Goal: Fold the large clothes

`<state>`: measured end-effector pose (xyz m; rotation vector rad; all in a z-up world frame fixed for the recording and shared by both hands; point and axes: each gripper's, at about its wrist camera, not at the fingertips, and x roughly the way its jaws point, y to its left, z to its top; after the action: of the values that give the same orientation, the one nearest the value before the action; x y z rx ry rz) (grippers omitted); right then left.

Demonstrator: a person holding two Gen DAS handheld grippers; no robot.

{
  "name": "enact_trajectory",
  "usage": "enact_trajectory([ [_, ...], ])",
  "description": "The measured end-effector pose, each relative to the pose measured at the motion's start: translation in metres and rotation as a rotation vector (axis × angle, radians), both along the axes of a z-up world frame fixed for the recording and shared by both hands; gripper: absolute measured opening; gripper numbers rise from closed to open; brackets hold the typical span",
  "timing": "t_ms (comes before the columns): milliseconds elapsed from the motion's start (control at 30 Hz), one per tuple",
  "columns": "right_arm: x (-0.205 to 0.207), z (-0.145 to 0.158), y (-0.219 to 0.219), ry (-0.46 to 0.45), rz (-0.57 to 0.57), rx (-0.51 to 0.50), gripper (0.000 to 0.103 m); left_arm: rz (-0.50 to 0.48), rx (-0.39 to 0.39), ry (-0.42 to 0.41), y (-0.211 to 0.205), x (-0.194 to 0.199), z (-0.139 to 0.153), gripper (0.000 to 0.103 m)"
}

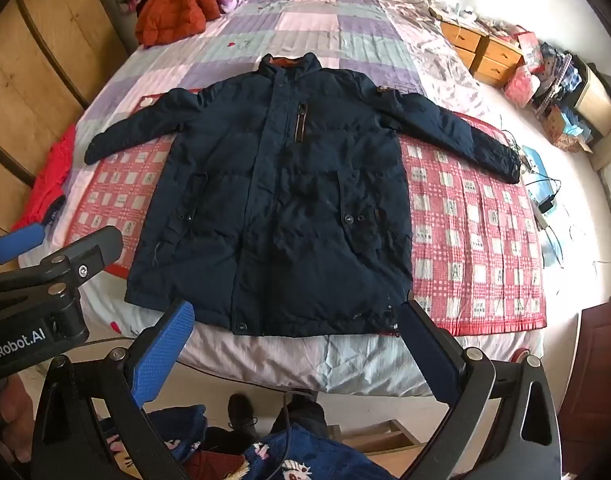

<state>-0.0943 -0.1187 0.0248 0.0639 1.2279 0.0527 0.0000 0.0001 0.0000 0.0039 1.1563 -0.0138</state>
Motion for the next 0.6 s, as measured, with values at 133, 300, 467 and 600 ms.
enact_trajectory([
  [133,-0.0023,0.0006,0.0,0.001,0.003,0.002,0.103,0.003,0.008,-0.003,0.0,0.0001,0.0003,0.103],
  [300,-0.0048,-0.0006,-0.0019,0.004,0.003,0.001,0.103,0.002,0.011,-0.004,0.0001,0.0002,0.0003,0.103],
  [467,-0.008,0.0011,0.0,-0.001,0.0,-0.001,0.103,0.0,0.011,-0.008,0.0001,0.0001,0.0004,0.103],
  [600,-0.0097,0.0009,-0.0004,0.001,-0.001,0.002,0.103,0.002,0.011,-0.005,0.0004,0.0003,0.0001,0.103],
])
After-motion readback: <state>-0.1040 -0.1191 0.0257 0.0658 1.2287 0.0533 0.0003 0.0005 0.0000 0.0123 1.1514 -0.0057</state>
